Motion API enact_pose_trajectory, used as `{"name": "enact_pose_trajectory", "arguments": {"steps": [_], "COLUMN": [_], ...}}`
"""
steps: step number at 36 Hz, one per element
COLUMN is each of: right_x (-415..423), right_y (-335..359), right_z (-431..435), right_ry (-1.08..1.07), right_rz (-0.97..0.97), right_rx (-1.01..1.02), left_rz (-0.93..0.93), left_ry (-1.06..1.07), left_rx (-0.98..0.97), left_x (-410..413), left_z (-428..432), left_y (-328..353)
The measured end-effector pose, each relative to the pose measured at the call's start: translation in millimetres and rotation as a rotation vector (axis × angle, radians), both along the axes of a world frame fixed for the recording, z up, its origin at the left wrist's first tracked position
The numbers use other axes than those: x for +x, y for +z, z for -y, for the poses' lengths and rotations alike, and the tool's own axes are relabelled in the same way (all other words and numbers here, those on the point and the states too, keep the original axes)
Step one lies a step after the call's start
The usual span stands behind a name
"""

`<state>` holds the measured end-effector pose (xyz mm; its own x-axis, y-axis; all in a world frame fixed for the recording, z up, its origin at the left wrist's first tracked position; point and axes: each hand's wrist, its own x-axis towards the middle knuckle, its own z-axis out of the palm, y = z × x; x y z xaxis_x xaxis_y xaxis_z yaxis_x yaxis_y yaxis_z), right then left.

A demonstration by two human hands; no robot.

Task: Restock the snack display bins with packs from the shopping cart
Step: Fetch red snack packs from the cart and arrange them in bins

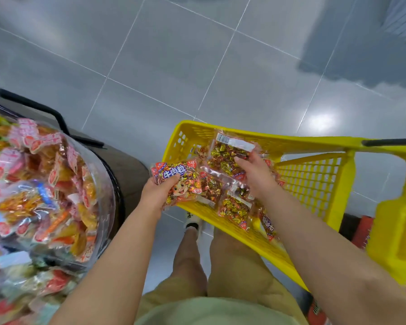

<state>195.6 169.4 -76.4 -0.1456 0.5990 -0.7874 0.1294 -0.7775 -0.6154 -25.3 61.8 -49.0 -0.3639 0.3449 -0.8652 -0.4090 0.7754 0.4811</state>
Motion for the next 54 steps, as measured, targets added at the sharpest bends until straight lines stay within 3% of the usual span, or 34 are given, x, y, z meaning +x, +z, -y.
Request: {"name": "enact_pose_trajectory", "arguments": {"steps": [12,26,31,38,47,54], "right_x": [-70,-157,-204,-281,-373,-423], "right_y": [96,126,141,164,192,217], "right_z": [26,117,171,262,367,400], "right_ry": [0.217,0.668,0.872,1.128,1.112,0.890], "right_rz": [-0.082,-0.145,-0.187,-0.187,-0.071,-0.180], "right_rx": [0.112,0.117,0.148,0.339,0.653,0.782], "left_rz": [-0.139,-0.289,-0.371,-0.448,-0.546,-0.678], "left_ry": [0.160,0.731,0.925,1.116,1.082,0.976], "left_rx": [0.096,0.085,-0.005,0.067,0.165,0.160], "left_x": [-51,-44,-51,-85,-170,-235], "left_z": [74,250,310,396,507,554], "left_y": [85,122,135,145,171,202]}}
